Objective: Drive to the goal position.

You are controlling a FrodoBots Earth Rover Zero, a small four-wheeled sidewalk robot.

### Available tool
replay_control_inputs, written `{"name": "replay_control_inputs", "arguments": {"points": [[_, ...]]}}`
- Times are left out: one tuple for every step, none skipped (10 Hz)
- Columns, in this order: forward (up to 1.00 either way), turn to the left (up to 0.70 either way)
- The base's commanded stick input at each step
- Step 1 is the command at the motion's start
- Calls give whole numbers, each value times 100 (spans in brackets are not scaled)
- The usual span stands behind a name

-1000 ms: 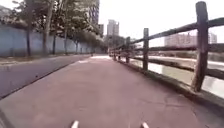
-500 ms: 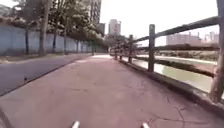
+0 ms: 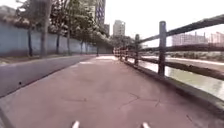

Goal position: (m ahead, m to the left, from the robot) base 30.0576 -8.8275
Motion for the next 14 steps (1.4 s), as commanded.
{"name": "replay_control_inputs", "arguments": {"points": [[70, 1], [70, 4], [70, 13], [70, 29], [70, 21], [70, 4], [70, 0], [70, 0], [70, 0], [70, 0], [70, 0], [70, 0], [70, 0], [70, 0]]}}
